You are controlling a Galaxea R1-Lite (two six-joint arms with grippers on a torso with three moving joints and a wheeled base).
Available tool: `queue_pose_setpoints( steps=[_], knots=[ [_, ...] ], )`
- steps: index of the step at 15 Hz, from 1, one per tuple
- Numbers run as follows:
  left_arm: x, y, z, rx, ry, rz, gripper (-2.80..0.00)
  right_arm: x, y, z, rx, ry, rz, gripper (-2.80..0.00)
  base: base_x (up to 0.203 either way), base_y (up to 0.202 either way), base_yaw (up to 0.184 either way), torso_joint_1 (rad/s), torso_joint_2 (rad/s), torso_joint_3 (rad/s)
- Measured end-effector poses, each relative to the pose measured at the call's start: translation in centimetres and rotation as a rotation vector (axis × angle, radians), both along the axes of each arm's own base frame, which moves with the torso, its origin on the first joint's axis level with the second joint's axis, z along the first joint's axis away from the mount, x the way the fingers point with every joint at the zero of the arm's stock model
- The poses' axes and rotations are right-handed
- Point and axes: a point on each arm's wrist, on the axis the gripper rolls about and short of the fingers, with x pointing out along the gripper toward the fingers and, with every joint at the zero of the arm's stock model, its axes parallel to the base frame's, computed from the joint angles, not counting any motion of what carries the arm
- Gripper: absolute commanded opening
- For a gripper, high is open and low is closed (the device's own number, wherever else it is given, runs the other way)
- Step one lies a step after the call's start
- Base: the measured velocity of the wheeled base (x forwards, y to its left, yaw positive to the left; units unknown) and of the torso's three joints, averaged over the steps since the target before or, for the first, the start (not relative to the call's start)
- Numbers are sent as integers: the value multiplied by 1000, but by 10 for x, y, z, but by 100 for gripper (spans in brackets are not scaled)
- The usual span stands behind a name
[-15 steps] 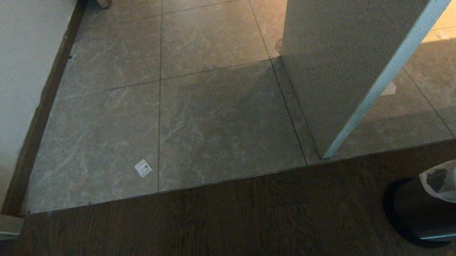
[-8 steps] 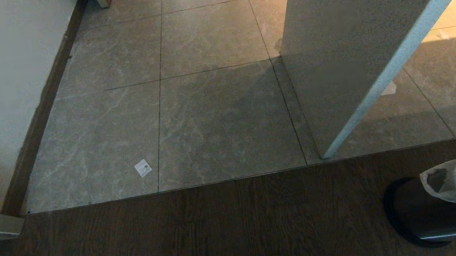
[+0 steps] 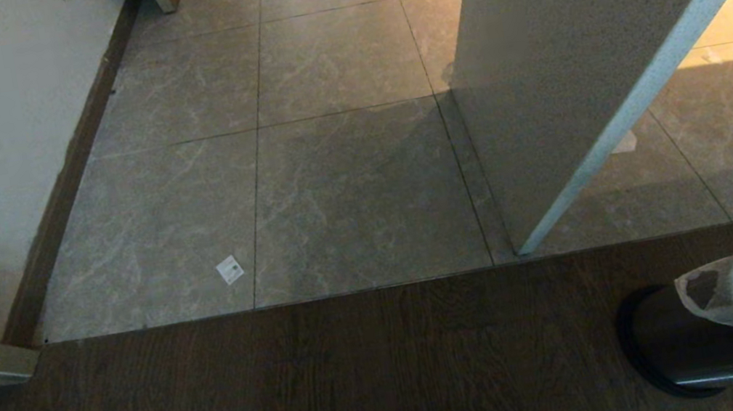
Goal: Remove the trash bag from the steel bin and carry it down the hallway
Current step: Pick up the trash bag
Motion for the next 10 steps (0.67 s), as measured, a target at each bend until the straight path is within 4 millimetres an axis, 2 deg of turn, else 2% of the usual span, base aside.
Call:
queue_pose_setpoints(
  steps=[10],
  knots=[
    [0,0,0,0,0,0,-280,14,-13,-12,-13,-26,39,0,0,0,0,0,0,0]
  ],
)
